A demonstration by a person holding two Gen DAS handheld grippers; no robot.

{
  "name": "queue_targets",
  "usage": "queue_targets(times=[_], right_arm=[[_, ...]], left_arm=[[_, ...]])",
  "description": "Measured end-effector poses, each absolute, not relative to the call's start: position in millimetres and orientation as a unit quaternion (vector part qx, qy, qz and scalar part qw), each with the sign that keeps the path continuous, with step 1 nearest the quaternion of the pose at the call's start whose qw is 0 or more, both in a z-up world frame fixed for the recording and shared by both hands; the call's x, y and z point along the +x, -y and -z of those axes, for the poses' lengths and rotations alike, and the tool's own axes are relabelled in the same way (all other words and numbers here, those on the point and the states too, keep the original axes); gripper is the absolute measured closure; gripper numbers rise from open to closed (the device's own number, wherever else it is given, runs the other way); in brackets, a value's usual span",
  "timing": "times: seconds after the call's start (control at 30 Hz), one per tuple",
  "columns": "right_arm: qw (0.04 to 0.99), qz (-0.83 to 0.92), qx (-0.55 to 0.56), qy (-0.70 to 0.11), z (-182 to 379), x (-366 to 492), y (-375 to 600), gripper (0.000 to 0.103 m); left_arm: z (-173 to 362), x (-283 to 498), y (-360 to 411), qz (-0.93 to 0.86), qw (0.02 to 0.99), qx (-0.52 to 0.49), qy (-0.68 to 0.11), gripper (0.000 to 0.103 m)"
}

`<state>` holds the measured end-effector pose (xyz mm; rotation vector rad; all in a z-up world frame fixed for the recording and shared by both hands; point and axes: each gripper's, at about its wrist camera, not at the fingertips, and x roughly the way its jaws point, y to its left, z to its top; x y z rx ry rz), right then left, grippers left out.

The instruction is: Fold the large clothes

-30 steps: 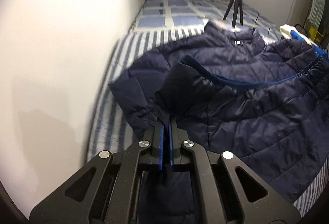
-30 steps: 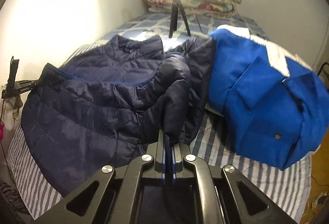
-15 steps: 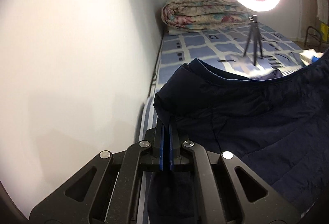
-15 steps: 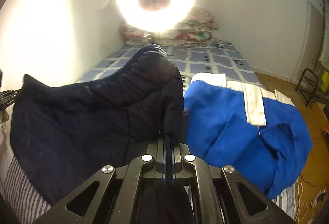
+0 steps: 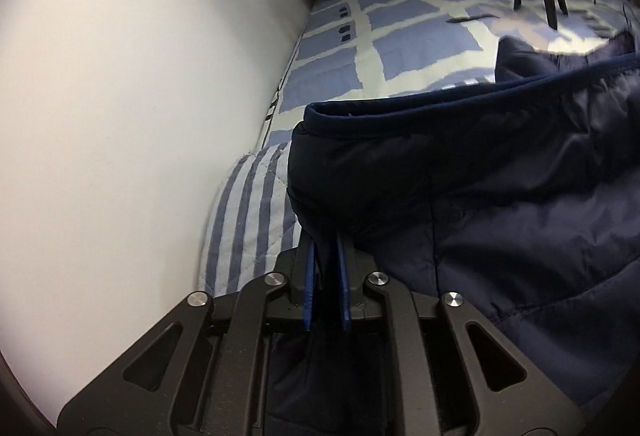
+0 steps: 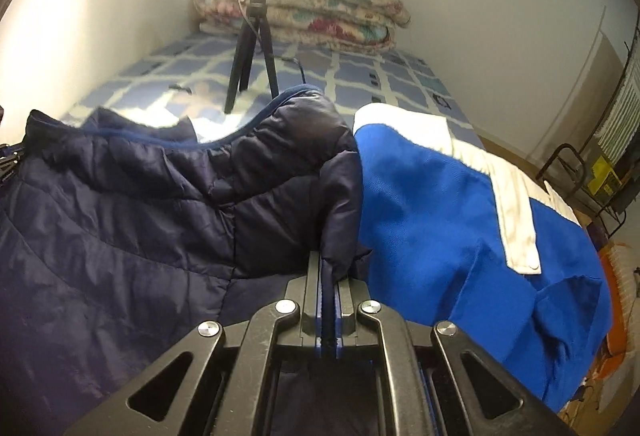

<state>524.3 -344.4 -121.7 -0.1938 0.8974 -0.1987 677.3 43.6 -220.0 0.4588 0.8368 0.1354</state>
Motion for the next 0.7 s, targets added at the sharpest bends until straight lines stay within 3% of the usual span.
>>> queue_targets(times=[0.1,0.13,0.3,0.37,0.43,0.57,0.63,0.7], right_arm=[[0.9,0.082,-0.079,-0.421,110.2,514.7,347.7,0.077],[0.903,0.078,-0.071,-0.417,105.2,510.7,347.8,0.075],[0.912,0.051,-0.027,-0.407,85.5,460.6,349.7,0.07],[0.914,0.038,0.005,-0.404,79.9,426.2,352.3,0.063],[0.915,0.038,0.046,-0.4,79.7,392.5,359.1,0.038],[0.905,0.053,0.105,-0.408,100.4,329.4,370.3,0.031],[0.898,0.074,0.117,-0.419,116.5,312.8,374.7,0.02],[0.882,0.074,0.165,-0.434,140.0,302.4,384.9,0.019]], left_arm=[[193.2,666.6,-52.4,-0.071,0.896,0.206,-0.386,0.07],[177.4,659.8,-57.8,-0.078,0.903,0.2,-0.372,0.068],[105.7,593.3,-62.0,-0.018,0.935,0.141,-0.324,0.068],[96.7,565.0,-51.6,0.024,0.936,0.126,-0.327,0.068],[95.6,530.3,-33.6,0.08,0.932,0.1,-0.339,0.068],[113.8,487.7,19.7,0.154,0.916,0.094,-0.359,0.068],[125.9,477.5,46.7,0.171,0.909,0.106,-0.364,0.068],[143.4,472.0,74.6,0.185,0.9,0.123,-0.374,0.068]])
